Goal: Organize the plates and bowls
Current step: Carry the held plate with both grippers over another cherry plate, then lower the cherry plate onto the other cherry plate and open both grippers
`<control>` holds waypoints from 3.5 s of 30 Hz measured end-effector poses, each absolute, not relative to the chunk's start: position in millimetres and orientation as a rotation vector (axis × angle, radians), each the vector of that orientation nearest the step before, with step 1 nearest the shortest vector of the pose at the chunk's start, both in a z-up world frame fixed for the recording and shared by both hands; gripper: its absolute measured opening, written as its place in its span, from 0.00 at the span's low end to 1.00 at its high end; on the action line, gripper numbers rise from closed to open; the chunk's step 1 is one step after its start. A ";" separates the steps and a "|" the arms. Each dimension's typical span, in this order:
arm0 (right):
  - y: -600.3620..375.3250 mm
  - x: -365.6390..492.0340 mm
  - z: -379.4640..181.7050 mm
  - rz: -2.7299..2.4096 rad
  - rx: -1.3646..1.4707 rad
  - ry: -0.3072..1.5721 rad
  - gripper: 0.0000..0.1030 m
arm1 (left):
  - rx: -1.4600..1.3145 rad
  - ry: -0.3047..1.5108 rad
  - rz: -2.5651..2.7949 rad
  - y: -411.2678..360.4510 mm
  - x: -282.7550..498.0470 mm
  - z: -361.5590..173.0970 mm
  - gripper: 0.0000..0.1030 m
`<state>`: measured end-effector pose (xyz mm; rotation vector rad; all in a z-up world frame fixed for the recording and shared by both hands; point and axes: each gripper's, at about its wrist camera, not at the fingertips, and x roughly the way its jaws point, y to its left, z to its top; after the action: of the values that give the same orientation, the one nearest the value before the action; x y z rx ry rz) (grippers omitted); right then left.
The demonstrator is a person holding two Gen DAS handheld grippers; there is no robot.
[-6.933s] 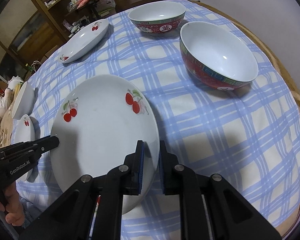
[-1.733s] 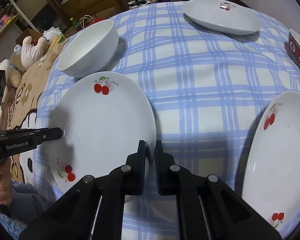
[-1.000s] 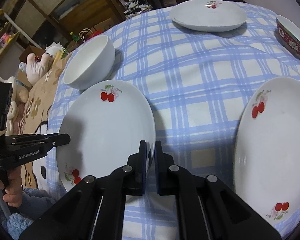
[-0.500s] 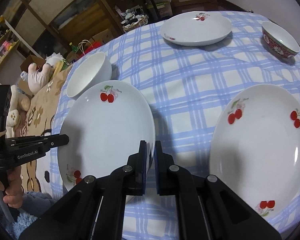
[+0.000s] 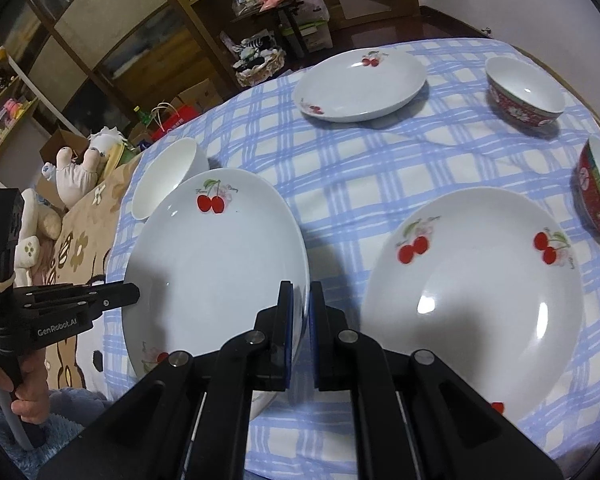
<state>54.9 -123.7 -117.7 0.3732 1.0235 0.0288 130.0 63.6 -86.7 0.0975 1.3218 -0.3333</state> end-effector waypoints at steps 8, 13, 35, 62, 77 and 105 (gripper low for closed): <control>-142.1 41.0 -108.8 0.017 0.390 1.002 0.08 | 0.068 1.295 -0.349 46.8 124.9 -69.3 0.10; -157.7 30.0 -99.0 0.008 0.414 0.970 0.08 | 0.069 1.285 -0.364 32.6 120.8 -63.6 0.10; -221.3 -10.8 -79.9 -0.094 0.445 0.916 0.08 | 0.065 1.275 -0.468 -39.1 108.6 -60.2 0.10; -284.3 -38.2 -115.8 -0.202 0.528 0.931 0.08 | 0.136 1.300 -0.557 -113.5 108.0 -96.6 0.10; -285.8 -30.7 -139.4 -0.217 0.527 0.974 0.08 | 0.161 1.333 -0.548 -118.9 112.2 -124.1 0.10; -293.2 -26.1 -151.0 -0.250 0.566 1.001 0.10 | 0.165 1.329 -0.564 -124.3 116.1 -129.7 0.10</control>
<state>-26.1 -293.2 -151.0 0.5659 1.0007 -0.2503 116.1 -124.3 -129.7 0.1647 1.3290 -0.5642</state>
